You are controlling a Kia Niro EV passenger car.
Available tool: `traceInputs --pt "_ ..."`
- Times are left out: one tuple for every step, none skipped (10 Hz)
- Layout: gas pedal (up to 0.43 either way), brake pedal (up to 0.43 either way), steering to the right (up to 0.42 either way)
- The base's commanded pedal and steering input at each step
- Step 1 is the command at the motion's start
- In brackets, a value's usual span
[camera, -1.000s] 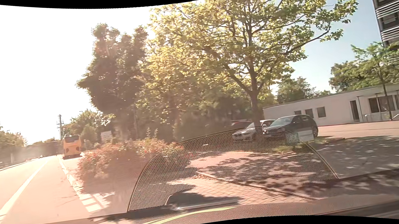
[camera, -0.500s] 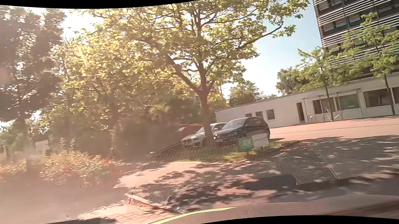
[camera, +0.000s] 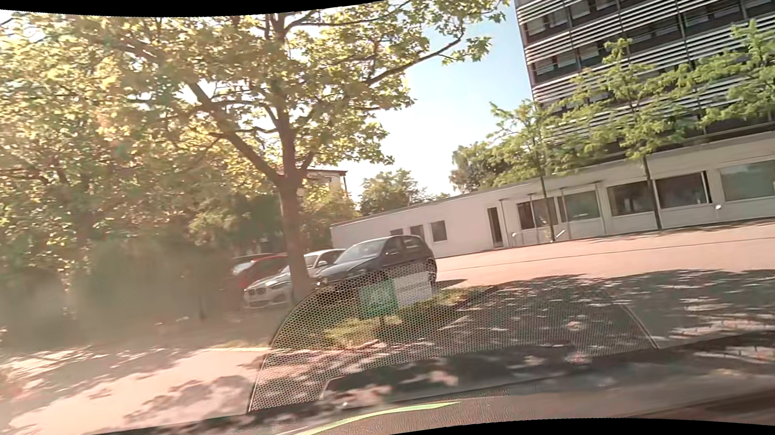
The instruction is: Follow the waypoints while adhering to traffic rules and regulations
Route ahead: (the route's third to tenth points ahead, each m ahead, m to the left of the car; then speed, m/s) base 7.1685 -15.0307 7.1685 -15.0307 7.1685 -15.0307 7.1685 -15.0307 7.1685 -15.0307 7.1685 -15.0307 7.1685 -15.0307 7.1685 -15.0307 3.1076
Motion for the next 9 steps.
traceInputs --pt "0.0 0.0 0.504" --pt "0.0 0.0 0.501" --pt "0.0 0.0 0.496" --pt "0.059 0.0 0.491" --pt "0.059 0.0 0.484" --pt "0.059 0.0 0.477" --pt "0.067 0.0 0.468" --pt "0.098 0.0 0.459" --pt "0.11 0.0 0.443"
